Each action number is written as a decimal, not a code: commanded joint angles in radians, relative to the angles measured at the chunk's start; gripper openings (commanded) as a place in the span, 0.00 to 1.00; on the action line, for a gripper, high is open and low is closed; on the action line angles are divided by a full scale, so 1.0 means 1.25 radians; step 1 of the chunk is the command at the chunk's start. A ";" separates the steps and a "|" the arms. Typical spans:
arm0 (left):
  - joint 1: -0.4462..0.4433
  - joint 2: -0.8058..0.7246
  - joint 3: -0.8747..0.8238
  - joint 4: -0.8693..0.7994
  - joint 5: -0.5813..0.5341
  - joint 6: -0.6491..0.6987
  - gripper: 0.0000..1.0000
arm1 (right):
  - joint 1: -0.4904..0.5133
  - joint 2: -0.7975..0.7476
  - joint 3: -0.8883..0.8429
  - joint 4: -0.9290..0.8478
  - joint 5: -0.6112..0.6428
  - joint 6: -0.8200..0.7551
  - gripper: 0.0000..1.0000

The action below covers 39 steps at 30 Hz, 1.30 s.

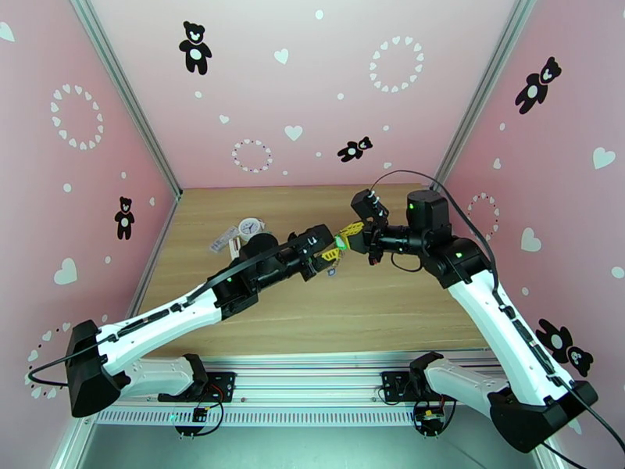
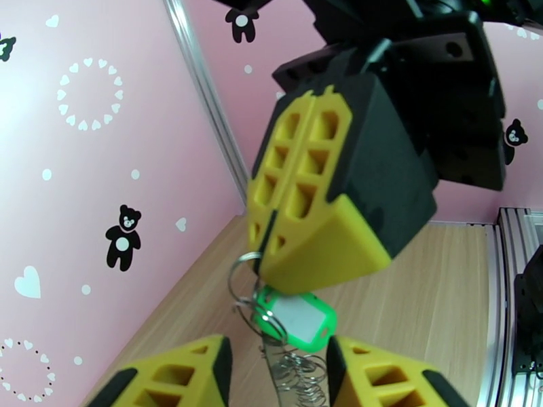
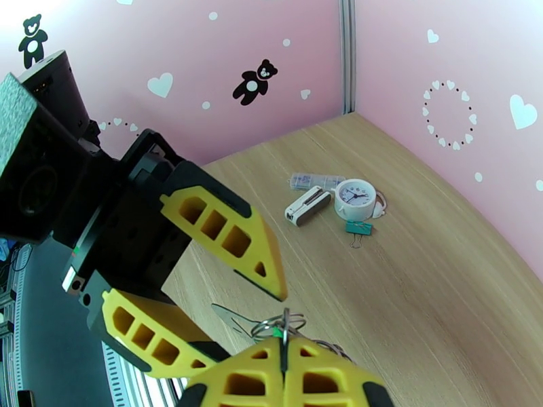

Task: Remove the keys from the keyring

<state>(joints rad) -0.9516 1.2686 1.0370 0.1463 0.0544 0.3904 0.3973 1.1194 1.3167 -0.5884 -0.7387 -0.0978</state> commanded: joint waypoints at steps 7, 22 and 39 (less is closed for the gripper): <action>0.000 0.030 0.017 0.028 -0.013 0.030 0.33 | -0.008 -0.006 0.008 0.011 -0.015 -0.017 0.00; 0.008 0.044 0.026 0.050 -0.019 0.026 0.12 | -0.010 -0.005 0.019 -0.010 -0.023 -0.026 0.00; 0.013 0.030 0.038 0.068 -0.040 -0.029 0.00 | 0.015 -0.015 0.027 -0.034 0.016 -0.070 0.00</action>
<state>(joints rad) -0.9459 1.3132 1.0389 0.1932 0.0330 0.3916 0.3958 1.1187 1.3193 -0.6029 -0.7128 -0.1551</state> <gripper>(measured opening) 0.056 0.035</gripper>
